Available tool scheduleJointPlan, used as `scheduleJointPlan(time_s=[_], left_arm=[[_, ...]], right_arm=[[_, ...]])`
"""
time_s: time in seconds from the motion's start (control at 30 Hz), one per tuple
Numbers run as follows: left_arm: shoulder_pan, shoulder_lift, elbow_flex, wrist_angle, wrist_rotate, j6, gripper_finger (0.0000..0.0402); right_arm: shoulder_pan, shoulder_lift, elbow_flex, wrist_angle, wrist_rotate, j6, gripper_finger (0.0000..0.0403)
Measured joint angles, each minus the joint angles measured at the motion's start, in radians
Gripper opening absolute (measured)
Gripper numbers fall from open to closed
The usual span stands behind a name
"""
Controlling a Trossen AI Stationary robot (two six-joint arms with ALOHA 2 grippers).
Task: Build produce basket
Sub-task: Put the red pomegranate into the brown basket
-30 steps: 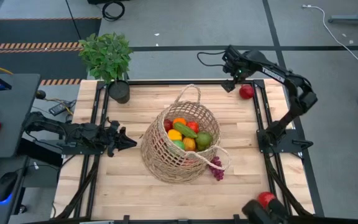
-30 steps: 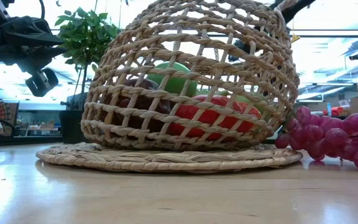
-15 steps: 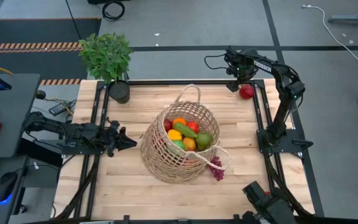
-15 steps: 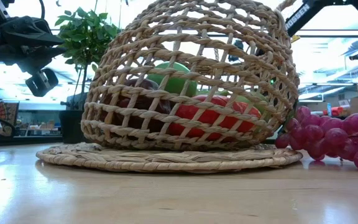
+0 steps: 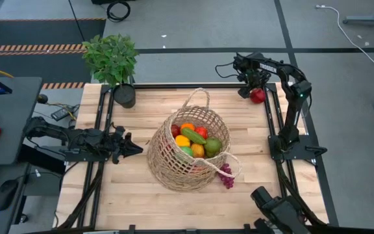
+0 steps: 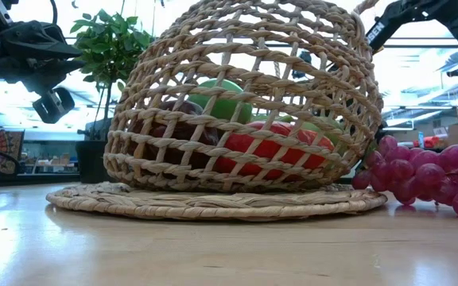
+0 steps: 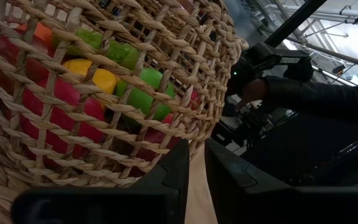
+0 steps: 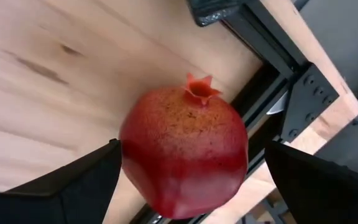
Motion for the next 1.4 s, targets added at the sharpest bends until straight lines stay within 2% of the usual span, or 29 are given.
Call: scheduleJointPlan(time_s=[0.13, 0.7, 1.23, 1.4], left_arm=[[0.000, 0.000, 0.000, 0.000, 0.000, 0.000, 0.0056], [0.000, 0.000, 0.000, 0.000, 0.000, 0.000, 0.0059], [0.000, 0.000, 0.000, 0.000, 0.000, 0.000, 0.0061], [0.000, 0.000, 0.000, 0.000, 0.000, 0.000, 0.0061]], right_arm=[[-0.008, 0.003, 0.000, 0.025, -0.042, 0.000, 0.0399], [-0.027, 0.103, -0.001, -0.003, -0.075, 0.017, 0.0393], [-0.037, 0.106, -0.001, 0.000, -0.079, -0.011, 0.0307], [-0.027, 0.106, 0.024, -0.025, -0.076, 0.004, 0.0297]])
